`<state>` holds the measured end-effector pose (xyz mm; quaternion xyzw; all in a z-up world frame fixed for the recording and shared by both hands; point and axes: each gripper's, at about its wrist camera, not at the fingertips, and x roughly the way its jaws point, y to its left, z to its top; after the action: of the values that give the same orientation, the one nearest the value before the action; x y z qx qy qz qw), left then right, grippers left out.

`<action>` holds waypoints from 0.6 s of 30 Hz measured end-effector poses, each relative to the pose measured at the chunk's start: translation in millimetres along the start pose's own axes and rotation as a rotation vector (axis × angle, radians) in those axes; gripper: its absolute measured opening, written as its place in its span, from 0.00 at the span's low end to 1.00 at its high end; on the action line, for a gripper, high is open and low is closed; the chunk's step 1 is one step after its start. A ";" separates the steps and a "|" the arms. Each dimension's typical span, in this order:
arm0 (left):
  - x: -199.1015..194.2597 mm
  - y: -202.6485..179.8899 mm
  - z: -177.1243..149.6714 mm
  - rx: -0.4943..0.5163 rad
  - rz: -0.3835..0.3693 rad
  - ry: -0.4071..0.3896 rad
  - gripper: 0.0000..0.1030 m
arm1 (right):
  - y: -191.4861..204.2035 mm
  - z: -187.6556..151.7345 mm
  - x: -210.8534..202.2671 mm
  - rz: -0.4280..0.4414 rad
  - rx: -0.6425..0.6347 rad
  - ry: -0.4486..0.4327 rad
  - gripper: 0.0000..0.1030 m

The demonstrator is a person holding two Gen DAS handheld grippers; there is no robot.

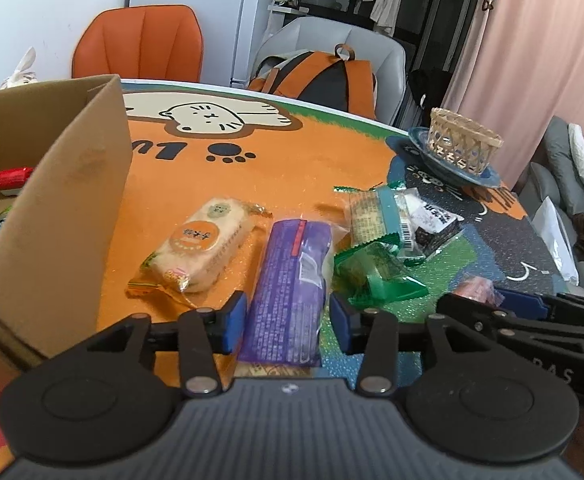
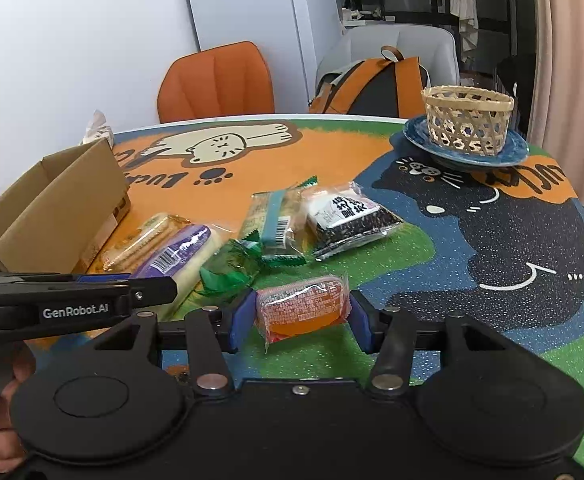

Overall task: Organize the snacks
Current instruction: 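Lift the purple roll with the left tool while the right lifts the orange packet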

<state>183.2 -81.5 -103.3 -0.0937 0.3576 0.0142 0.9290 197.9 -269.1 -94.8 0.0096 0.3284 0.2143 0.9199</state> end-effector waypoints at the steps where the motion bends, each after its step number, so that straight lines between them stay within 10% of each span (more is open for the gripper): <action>1: 3.3 -0.6 0.2 0.001 0.003 0.004 0.43 | -1.2 -0.1 1.1 -0.001 0.002 0.003 0.49; 18: 1.7 -8.4 4.7 0.032 0.010 -0.026 0.28 | -3.4 4.4 -0.3 -0.009 0.004 -0.002 0.49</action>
<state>188.4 -89.0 -99.6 -0.0768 0.3461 0.0144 0.9349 201.7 -271.7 -91.7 0.0102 0.3280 0.2097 0.9211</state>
